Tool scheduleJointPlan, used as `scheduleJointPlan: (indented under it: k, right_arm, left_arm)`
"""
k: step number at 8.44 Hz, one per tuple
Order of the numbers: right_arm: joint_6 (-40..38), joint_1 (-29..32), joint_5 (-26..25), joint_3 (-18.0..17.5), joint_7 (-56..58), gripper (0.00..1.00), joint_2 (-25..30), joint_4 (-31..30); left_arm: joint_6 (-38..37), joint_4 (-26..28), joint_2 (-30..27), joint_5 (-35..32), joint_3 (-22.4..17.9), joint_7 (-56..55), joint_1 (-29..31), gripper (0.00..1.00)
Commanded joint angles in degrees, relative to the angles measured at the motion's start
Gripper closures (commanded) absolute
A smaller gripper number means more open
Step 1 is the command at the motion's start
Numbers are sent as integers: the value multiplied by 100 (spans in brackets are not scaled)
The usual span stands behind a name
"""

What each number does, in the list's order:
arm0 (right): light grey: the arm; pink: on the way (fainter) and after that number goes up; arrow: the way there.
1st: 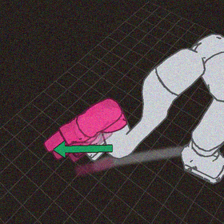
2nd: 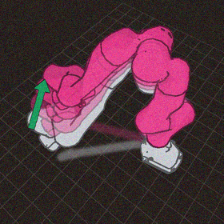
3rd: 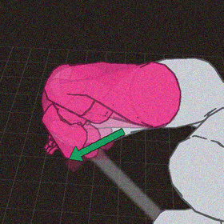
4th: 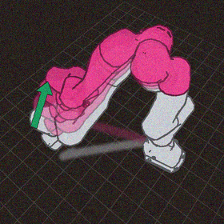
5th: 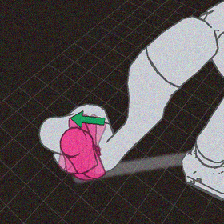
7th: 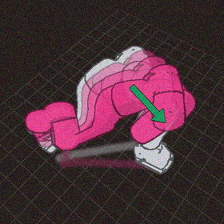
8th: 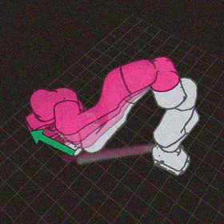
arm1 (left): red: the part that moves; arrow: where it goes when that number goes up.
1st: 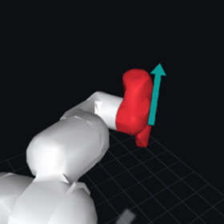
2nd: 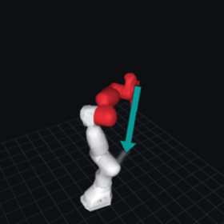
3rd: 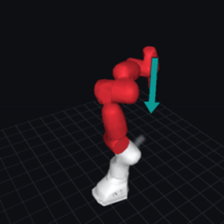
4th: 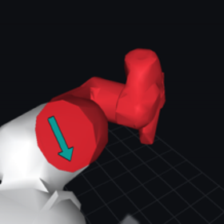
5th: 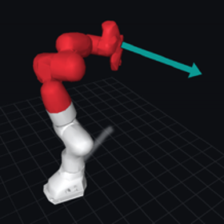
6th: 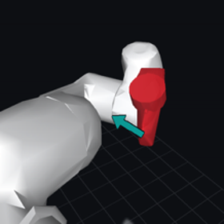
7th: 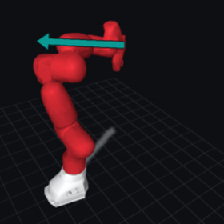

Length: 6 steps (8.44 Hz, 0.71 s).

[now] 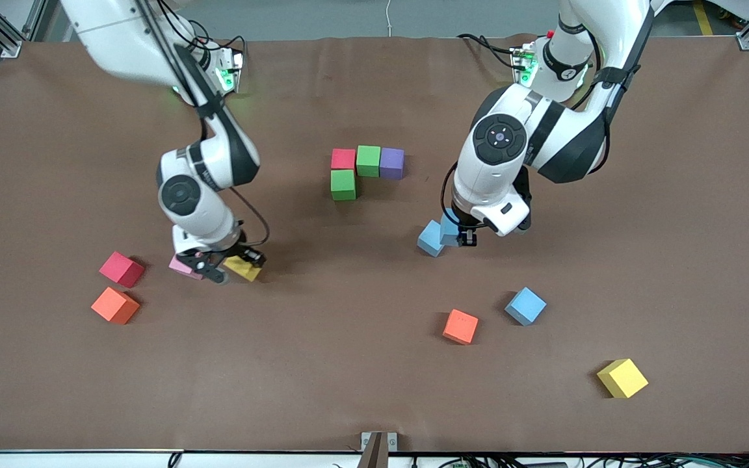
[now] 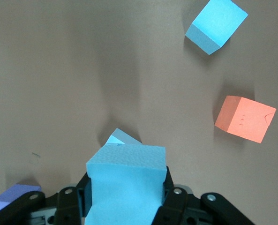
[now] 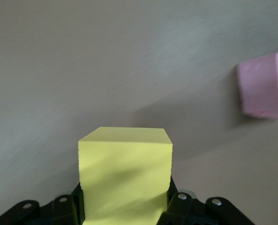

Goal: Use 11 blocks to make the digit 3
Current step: 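Carry the yellow cube with the right gripper to the green cube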

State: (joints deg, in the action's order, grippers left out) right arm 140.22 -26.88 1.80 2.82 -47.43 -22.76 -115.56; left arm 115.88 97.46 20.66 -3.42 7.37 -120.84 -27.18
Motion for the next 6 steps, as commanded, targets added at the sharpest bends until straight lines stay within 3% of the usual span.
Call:
scheduleJointPlan:
  k: [1,6]
  right_arm:
    - [-65,-815,-75,43,-109,100,158,-108]
    - [357,-1864,-233,34,-100,99,-69,-99]
  left_arm:
    - [-153,-157,52,96,-17,96,-6,71]
    - [-153,-130,87,105,10,52,-41,71]
